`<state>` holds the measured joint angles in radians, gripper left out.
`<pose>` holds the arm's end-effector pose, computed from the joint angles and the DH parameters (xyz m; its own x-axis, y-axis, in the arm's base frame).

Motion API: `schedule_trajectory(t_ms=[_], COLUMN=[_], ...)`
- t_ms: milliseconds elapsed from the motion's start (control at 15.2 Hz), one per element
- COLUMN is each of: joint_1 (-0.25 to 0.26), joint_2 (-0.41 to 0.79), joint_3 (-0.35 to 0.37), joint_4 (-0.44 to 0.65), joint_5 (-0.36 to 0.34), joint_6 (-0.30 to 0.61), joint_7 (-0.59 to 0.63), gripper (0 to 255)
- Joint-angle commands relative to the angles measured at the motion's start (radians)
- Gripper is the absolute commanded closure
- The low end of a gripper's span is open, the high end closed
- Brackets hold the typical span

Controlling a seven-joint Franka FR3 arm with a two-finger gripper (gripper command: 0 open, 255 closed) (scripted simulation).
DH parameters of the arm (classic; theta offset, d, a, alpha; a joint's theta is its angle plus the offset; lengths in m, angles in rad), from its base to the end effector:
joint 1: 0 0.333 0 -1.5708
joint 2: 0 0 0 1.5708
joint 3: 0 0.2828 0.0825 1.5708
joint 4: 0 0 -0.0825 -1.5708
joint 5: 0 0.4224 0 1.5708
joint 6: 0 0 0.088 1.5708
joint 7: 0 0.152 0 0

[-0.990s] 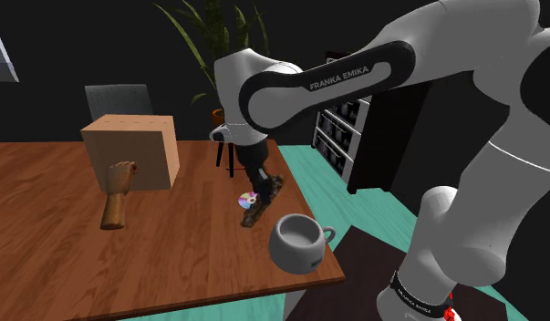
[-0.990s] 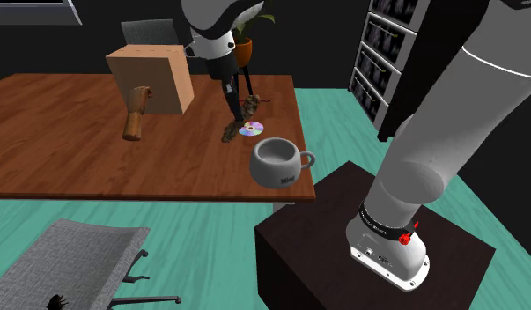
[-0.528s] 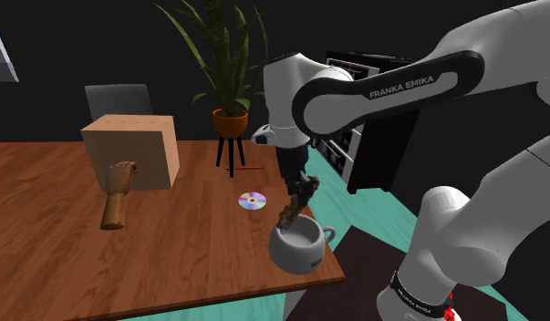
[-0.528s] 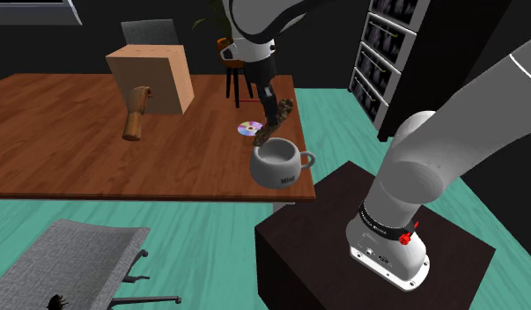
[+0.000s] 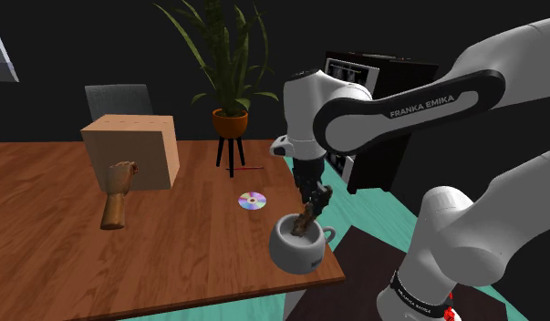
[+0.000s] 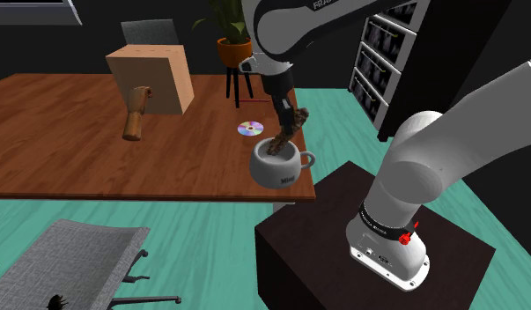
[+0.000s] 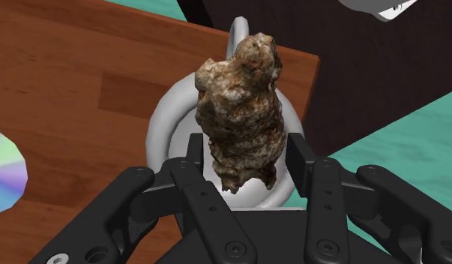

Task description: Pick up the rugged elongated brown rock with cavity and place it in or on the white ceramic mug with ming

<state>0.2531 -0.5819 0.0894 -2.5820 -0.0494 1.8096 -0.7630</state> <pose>0.3707 0.1202 0.3476 0.4360 0.8766 -0.2034 0.8874 -0.4564 -0.0647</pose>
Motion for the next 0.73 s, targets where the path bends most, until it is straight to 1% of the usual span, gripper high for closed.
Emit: schedule_trajectory(t_ms=[0, 462, 660], joint_1=[0.000, -0.001, -0.001], joint_2=[0.005, 0.046, 0.051], joint_3=[0.000, 0.004, 0.004], joint_4=[-0.024, -0.092, -0.098], joint_5=[0.000, -0.003, -0.003], joint_6=[0.029, 0.138, 0.149], joint_7=[0.002, 0.012, 0.013], gripper=[255, 255, 255])
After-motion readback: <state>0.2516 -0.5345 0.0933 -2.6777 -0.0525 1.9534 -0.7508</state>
